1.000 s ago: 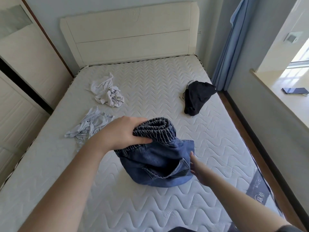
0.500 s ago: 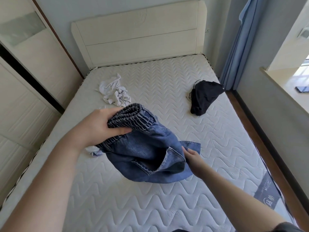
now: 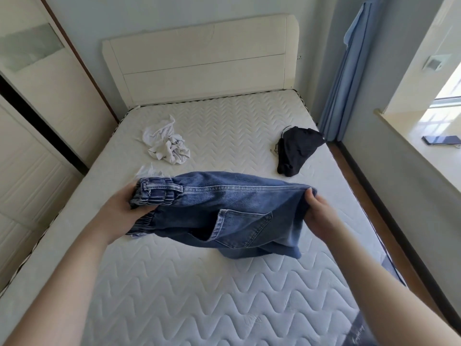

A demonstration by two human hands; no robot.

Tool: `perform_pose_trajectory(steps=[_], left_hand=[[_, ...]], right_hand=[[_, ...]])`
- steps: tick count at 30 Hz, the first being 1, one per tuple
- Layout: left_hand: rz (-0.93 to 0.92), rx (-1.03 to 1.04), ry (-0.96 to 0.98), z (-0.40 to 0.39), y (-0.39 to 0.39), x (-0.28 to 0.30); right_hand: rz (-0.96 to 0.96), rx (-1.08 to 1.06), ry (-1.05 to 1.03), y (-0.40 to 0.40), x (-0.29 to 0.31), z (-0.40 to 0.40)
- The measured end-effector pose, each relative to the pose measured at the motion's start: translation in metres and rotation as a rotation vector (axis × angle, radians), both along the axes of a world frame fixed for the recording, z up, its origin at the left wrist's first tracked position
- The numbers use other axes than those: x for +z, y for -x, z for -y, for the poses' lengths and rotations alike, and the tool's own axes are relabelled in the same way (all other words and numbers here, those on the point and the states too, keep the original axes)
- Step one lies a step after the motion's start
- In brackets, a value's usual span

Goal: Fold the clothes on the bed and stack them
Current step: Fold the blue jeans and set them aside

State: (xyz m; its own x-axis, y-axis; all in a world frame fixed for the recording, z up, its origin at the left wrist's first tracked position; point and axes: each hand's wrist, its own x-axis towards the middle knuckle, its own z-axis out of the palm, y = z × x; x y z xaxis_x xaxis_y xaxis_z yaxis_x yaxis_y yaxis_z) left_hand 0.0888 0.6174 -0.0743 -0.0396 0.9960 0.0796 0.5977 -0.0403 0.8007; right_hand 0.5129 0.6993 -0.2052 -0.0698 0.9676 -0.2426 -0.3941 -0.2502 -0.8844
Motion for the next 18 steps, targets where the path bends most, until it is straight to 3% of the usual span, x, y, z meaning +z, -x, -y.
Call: perform_pose_trajectory(steps=[7,18], left_hand=[[0.214,0.079,0.041,0.008,0.016,-0.027],[0.438,-0.151,-0.027,0.025,-0.024,0.001]], right_hand=[[0.135,-0.128,-0.240,-0.012,0.072,0.014],[0.337,-0.358,-0.409,-0.038,0.165,0.084]])
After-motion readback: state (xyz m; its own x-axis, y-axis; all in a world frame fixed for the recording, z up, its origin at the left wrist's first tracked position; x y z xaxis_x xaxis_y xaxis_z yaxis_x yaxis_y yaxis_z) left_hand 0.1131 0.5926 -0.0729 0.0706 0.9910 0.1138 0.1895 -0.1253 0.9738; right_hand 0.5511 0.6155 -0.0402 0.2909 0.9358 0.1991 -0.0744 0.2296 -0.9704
